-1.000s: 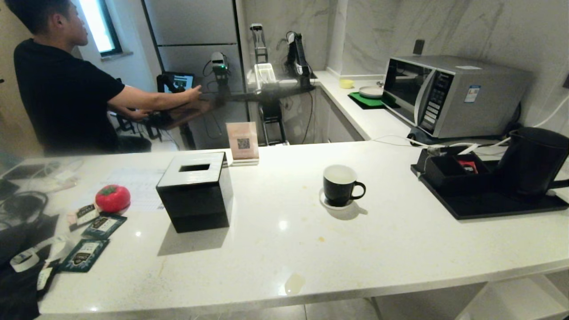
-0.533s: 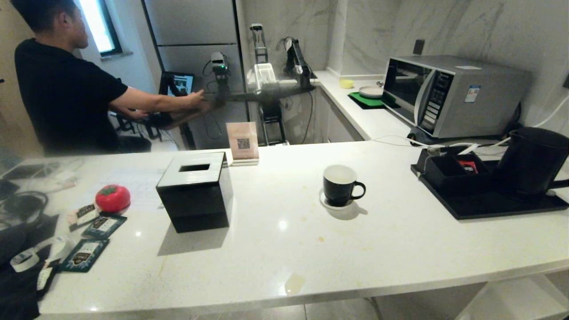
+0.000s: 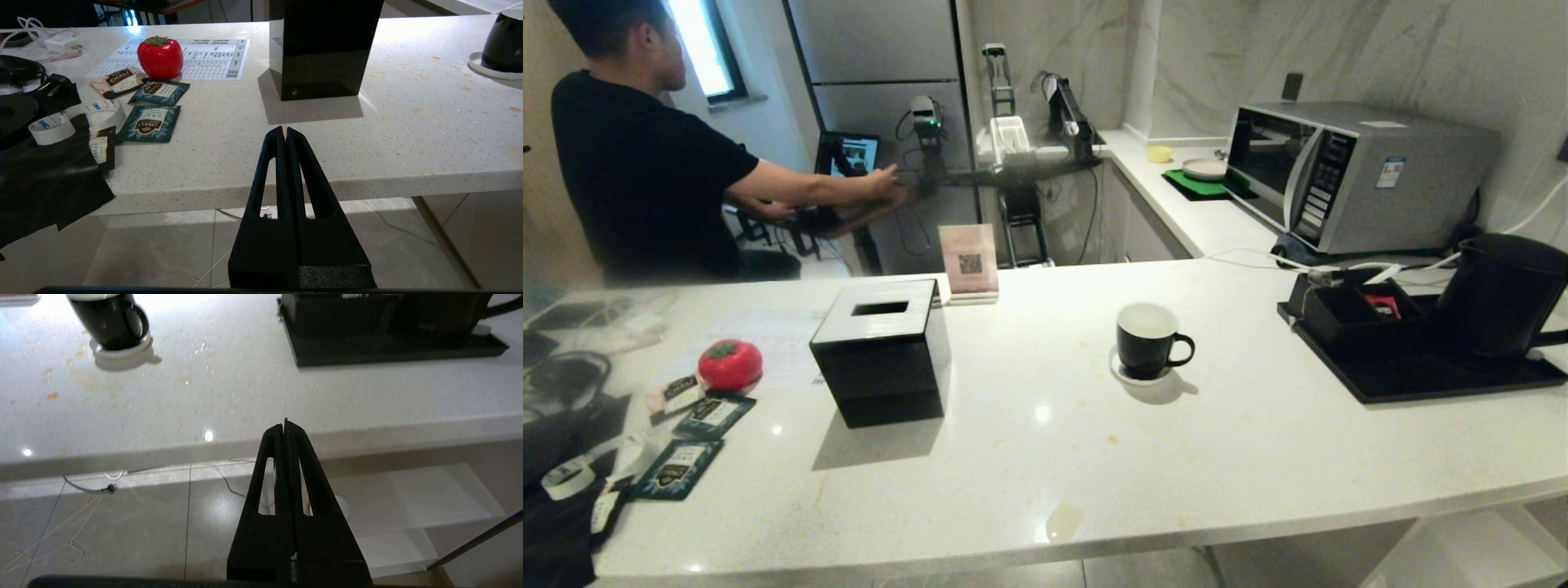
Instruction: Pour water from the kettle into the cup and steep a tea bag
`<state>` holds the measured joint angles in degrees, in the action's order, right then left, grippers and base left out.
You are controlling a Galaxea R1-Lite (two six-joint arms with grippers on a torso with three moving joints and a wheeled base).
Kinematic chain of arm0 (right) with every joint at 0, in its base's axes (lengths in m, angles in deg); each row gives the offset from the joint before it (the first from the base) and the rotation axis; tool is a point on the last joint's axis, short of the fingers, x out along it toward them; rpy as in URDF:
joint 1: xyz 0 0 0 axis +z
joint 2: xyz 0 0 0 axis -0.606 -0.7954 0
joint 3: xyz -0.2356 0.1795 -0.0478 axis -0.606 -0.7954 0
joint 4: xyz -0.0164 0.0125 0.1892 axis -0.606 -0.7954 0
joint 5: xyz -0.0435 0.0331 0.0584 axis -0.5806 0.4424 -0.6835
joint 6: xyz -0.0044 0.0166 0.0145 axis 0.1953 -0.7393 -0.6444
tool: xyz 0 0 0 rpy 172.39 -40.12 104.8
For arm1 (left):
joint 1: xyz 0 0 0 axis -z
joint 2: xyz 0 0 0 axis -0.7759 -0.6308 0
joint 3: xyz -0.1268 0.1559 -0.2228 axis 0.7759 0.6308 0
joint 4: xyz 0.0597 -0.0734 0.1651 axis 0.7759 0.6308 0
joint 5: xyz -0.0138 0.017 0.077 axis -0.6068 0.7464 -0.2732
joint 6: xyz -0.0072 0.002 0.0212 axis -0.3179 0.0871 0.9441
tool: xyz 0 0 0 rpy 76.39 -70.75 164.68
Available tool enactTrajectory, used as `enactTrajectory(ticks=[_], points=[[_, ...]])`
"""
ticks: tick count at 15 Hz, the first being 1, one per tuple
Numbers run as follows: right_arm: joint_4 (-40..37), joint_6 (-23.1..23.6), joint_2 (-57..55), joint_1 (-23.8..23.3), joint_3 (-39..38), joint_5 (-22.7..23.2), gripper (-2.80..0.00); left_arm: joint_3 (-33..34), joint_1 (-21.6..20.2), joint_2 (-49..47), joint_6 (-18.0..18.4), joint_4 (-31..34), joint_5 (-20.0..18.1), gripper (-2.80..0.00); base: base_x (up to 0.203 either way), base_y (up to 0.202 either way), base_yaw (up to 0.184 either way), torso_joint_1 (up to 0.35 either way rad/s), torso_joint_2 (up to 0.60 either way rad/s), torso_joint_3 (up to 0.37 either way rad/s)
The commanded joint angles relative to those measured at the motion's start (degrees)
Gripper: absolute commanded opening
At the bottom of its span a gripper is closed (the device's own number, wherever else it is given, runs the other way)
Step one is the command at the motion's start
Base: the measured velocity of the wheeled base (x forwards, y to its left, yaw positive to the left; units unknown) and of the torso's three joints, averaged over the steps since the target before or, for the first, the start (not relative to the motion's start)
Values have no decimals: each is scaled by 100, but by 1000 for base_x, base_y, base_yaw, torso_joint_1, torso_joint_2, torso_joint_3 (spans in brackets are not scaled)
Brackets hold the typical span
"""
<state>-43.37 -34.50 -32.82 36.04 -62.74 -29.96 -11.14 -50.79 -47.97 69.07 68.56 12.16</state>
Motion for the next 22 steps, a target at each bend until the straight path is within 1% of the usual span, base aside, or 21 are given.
enactTrajectory(ticks=[1,4,6,8,16,19,22], points=[[531,-1,-1070,-114,140,4,-280,0,-1,2,-2,-4,4,-280,0,0,0,0,0,0],[946,6,-1921,-366,625,3,-280,0,-1,2,-2,-4,4,-280,0,0,0,0,0,0],[1042,-9,-2441,-551,1180,6,-280,0,-1,2,-2,-4,4,-280,0,0,0,0,0,0],[1067,-17,-2964,-638,1716,-1,-280,0,-1,2,-2,-4,4,-280,0,0,0,0,0,0],[1028,-21,-5318,-681,4023,-33,-280,0,-1,2,-2,-4,4,-280,0,0,0,0,0,0],[993,-19,-6296,-682,5016,-193,-280,0,-1,2,-2,-4,4,-280,0,0,0,0,0,0],[915,108,-7209,-682,5894,-258,-280,0,-1,2,-2,-4,4,-280,0,0,0,0,0,0]])
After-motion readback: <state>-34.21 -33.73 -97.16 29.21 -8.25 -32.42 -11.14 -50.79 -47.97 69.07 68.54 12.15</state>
